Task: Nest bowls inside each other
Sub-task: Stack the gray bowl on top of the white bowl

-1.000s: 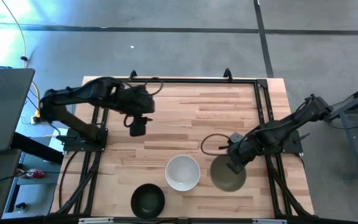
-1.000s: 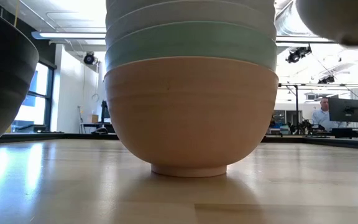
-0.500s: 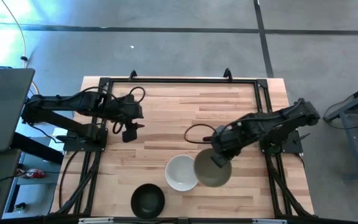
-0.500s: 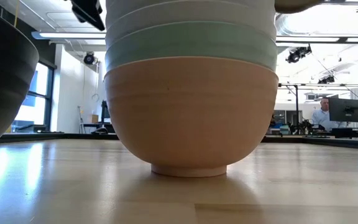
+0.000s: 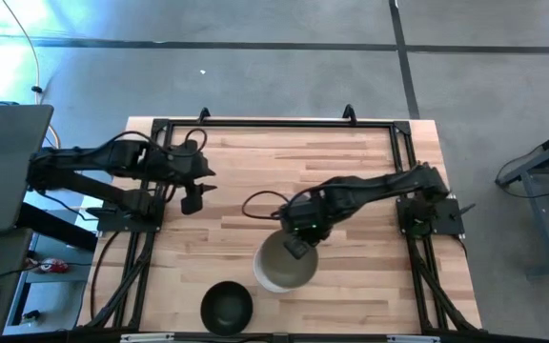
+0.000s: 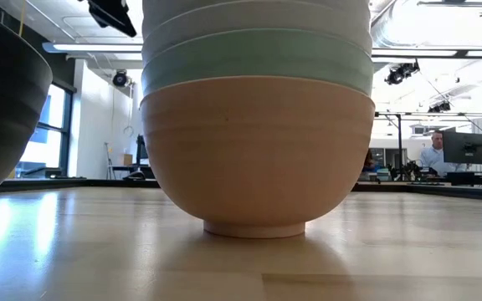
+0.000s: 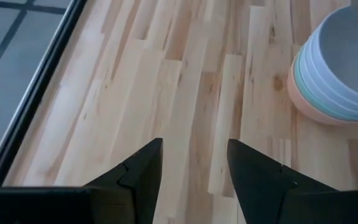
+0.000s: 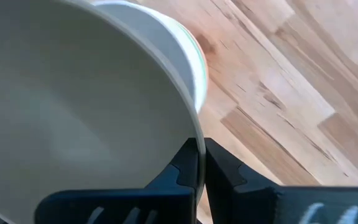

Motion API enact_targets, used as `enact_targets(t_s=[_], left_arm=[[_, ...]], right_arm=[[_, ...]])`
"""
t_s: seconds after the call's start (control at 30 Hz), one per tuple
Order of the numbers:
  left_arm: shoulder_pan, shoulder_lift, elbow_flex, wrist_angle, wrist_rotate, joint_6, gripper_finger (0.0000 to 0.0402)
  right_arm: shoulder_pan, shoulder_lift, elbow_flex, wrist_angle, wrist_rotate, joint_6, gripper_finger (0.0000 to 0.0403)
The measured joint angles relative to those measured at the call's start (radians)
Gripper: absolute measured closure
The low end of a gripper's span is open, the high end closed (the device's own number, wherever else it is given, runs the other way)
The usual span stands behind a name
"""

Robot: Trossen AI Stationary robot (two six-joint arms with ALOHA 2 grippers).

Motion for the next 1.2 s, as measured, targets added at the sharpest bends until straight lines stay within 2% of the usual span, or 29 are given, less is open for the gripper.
enact_targets(t_s=[0.27, 1.2], left_arm=[[0.025, -0.040, 0.000, -0.002, -0.002, 0.025, 0.0234], [0.047, -0.079, 0.000, 0.008, -0.002, 0.010, 0.0234]], right_arm=[[-0.008, 0.089, 0.077, 0.017, -0.021, 0.004, 0.0403], [0.021, 0.127, 0.076, -0.026, 0.065, 0.065, 0.0403]])
